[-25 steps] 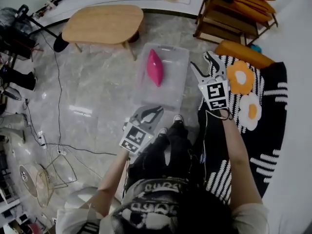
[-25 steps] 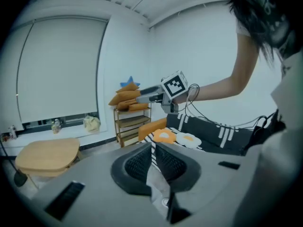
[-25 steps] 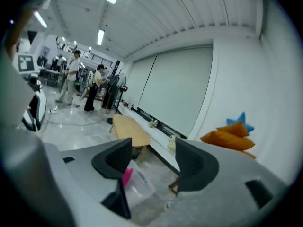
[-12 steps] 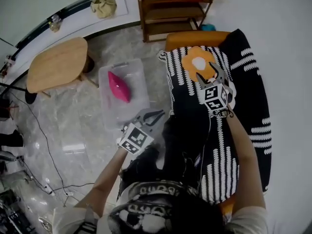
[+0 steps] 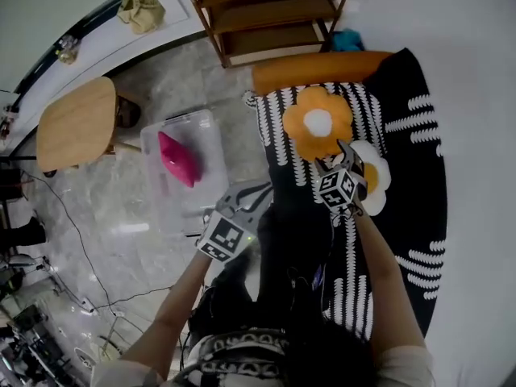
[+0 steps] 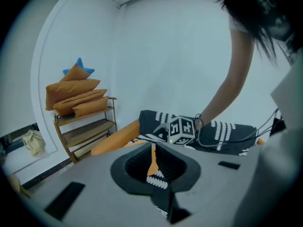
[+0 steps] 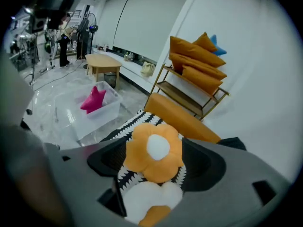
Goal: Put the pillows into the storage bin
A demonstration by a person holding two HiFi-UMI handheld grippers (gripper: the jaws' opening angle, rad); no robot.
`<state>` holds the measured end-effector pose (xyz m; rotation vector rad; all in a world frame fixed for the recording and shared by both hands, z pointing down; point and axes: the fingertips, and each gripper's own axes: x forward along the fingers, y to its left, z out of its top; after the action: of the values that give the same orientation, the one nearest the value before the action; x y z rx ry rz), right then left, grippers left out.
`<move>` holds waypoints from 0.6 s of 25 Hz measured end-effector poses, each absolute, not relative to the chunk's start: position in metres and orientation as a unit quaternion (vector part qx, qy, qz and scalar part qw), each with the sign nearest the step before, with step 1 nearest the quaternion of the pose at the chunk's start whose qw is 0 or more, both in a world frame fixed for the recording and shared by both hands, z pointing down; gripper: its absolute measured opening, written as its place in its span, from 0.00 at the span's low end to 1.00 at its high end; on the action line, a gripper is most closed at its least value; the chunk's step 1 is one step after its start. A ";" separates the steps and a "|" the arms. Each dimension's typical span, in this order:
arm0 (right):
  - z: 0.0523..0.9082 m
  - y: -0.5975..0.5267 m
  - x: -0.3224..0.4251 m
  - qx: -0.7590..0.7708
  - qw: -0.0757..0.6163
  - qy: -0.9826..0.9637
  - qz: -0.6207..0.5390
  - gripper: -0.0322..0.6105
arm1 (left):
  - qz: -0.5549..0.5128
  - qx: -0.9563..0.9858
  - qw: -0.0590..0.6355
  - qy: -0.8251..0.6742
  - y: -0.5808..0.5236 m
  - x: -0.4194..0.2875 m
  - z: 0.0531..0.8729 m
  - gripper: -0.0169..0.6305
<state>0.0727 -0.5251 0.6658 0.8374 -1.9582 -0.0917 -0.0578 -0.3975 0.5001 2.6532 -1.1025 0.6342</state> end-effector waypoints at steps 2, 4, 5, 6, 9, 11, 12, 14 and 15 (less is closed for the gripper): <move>0.706 -0.534 0.067 0.323 0.493 -0.808 -0.013 0.62 | 0.224 0.890 0.102 -0.383 -0.428 -0.054 0.516 0.06; 0.746 -0.537 0.057 0.303 0.502 -0.810 0.011 0.62 | 0.226 0.884 0.111 -0.395 -0.454 -0.054 0.534 0.06; 0.764 -0.542 0.052 0.297 0.506 -0.809 0.021 0.62 | 0.226 0.881 0.115 -0.400 -0.468 -0.055 0.543 0.06; 0.782 -0.550 0.047 0.292 0.509 -0.809 0.028 0.62 | 0.227 0.879 0.116 -0.403 -0.483 -0.057 0.554 0.06; 0.834 -0.569 0.039 0.286 0.518 -0.805 0.046 0.62 | 0.244 0.874 0.114 -0.405 -0.513 -0.058 0.589 0.06; 0.863 -0.575 0.037 0.286 0.525 -0.799 0.059 0.63 | 0.261 0.870 0.118 -0.402 -0.519 -0.060 0.612 0.06; 0.876 -0.576 0.034 0.285 0.529 -0.797 0.066 0.63 | 0.269 0.866 0.122 -0.403 -0.518 -0.064 0.625 0.06; 0.896 -0.577 0.027 0.277 0.534 -0.795 0.081 0.63 | 0.282 0.860 0.133 -0.405 -0.516 -0.074 0.647 0.06; 0.904 -0.577 0.023 0.272 0.535 -0.795 0.085 0.61 | 0.284 0.858 0.137 -0.406 -0.515 -0.078 0.655 0.06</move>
<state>0.0227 -0.5772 0.9044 0.6469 -1.8937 0.2036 -0.0781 -0.5153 0.6554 2.4818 -1.1739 0.8232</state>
